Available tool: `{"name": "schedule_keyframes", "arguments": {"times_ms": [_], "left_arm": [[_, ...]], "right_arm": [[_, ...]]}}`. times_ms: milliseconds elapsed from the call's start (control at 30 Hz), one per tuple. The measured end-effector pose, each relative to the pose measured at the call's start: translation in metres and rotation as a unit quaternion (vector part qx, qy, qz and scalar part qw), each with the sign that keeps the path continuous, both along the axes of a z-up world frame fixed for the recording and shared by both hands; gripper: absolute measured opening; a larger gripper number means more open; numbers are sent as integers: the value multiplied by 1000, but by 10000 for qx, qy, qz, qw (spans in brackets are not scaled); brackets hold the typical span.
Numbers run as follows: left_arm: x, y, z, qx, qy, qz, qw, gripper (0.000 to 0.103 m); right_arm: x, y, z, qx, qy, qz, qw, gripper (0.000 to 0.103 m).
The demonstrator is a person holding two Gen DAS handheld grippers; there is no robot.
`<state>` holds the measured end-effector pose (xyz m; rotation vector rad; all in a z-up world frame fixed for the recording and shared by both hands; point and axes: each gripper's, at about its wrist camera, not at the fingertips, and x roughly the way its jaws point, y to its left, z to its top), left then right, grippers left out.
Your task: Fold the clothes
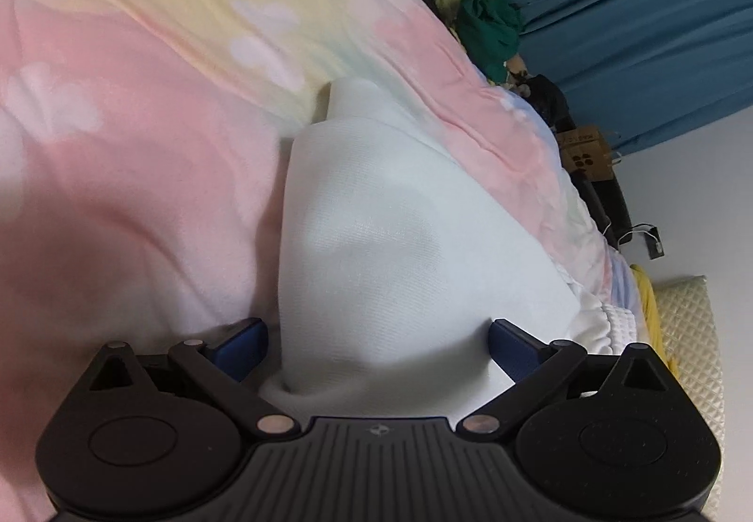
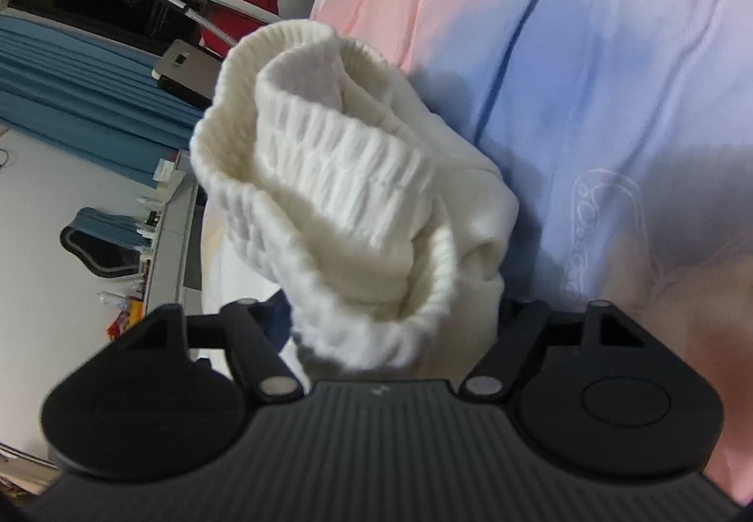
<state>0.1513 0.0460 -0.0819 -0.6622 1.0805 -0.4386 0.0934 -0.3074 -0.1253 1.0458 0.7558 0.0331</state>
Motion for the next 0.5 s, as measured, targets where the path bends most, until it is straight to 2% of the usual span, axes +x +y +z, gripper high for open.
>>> {"name": "schedule_keyframes", "arguments": {"times_ms": [167,233,333,500], "left_arm": [[-2,-9,0,24,-45,-152,9999,85],[-5,-14,3,238,-178,-138,9995,79],[-10,-17,7,302,-257,-11,9992,72],[-18,-23,23,532,-494,-72,9973,55]], "right_arm": [[-4,4,1,-132,-40,-64,9999,54],[-5,4,3,-211,-80,-76,9997,50],[-13,5,8,-359,-151,-97,9992,46],[-18,9,21,-510,-261,-104,9983,41]]}}
